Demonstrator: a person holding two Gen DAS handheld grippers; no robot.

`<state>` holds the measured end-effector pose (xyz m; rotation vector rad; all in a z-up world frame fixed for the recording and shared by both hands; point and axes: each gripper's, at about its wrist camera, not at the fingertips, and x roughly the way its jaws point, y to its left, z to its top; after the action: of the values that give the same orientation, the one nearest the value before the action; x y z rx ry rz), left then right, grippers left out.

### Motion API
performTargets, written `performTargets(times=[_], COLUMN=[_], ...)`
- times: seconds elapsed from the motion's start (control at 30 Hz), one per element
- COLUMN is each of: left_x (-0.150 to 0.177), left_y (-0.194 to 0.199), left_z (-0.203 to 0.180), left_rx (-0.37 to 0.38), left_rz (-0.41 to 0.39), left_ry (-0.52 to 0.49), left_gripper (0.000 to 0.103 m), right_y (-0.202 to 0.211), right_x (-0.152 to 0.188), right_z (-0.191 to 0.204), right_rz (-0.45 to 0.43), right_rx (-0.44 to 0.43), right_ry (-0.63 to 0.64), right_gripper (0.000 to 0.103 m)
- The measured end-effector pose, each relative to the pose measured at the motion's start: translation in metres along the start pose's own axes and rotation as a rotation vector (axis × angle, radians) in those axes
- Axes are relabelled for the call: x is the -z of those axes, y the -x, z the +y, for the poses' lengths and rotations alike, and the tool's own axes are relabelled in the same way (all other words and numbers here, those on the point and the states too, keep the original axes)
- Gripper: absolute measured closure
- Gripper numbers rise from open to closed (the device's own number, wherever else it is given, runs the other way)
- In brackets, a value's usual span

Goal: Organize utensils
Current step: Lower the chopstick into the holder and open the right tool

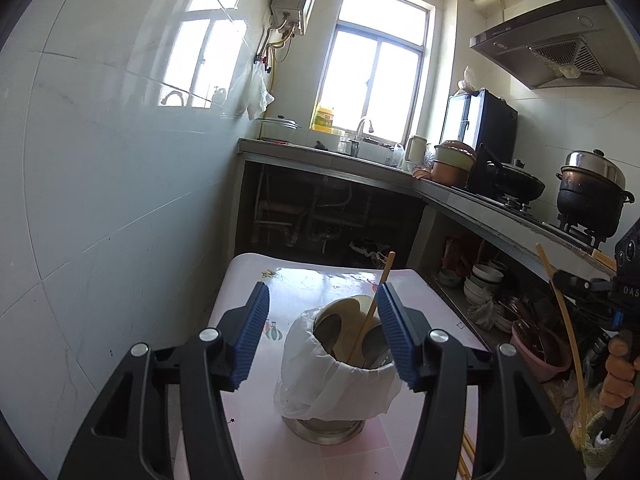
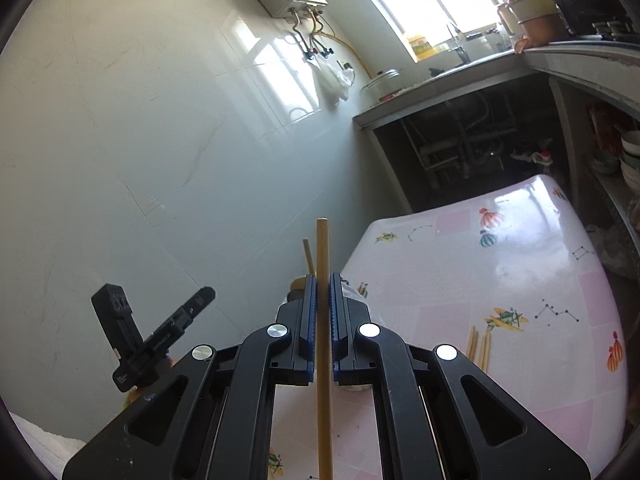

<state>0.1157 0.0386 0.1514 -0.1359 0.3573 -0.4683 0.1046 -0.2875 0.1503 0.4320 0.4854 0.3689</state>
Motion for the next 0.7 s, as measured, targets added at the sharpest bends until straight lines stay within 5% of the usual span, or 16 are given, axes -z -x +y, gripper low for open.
performTargets(times=[0.37,0.7], left_x=[0.021,0.035], left_y=[0.028,0.03], left_z=[0.017,0.029], left_rx=[-0.037,-0.076], left_rz=[0.008,0.013], left_ry=[0.05,0.052], left_gripper=[0.043,0.04], right_y=[-0.071,-0.137], right_x=[-0.062,-0.079], right_z=[0.026,0.035], right_rz=[-0.062,-0.088], right_rx=[-0.153,-0.237], right_ry=[0.026,0.023], right_gripper=[0.099,0.099])
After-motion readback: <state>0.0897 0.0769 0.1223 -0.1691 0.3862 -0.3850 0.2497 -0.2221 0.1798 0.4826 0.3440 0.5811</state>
